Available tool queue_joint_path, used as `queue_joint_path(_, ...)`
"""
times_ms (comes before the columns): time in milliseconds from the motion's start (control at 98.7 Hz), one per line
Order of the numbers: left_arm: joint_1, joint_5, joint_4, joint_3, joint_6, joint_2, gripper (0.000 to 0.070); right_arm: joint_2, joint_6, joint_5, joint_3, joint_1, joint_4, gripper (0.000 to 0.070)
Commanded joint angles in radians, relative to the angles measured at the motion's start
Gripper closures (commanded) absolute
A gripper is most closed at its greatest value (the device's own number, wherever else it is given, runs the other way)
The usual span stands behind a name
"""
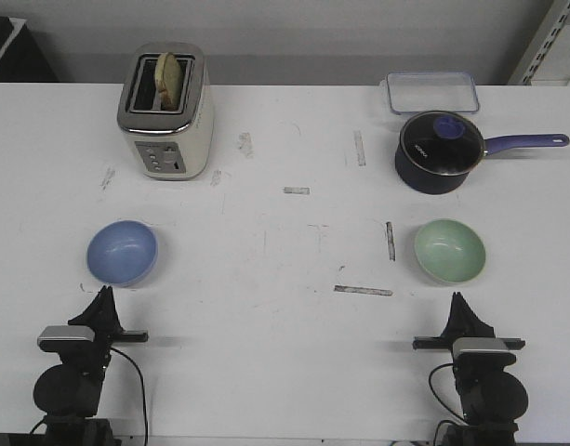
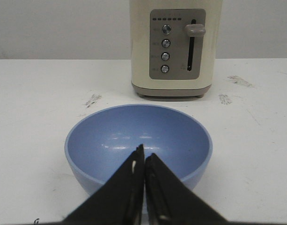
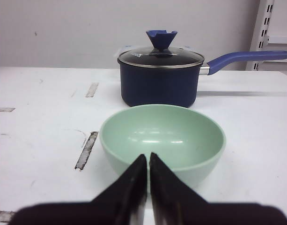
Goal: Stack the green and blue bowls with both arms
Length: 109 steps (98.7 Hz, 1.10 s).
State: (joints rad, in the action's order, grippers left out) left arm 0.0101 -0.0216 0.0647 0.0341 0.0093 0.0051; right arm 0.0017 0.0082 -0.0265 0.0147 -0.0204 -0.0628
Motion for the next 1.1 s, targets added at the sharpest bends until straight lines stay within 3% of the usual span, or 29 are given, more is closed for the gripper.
queue_joint_path(0, 0.000, 0.001, 0.014, -0.021, -0.002, -0.002, 0.0699, -0.001, 0.014, 0.000, -0.002, -0.001, 0.011, 0.0694)
queue_joint_path(639, 0.000, 0.001, 0.012, -0.021, -0.002, -0.002, 0.0699, 0.000, 0.010, 0.001, -0.002, -0.001, 0.011, 0.0694)
queue_joint_path(1095, 0.000, 0.001, 0.012, -0.021, -0.002, -0.002, 0.0699, -0.001, 0.028, 0.001, -0.002, -0.002, 0.111, 0.0694)
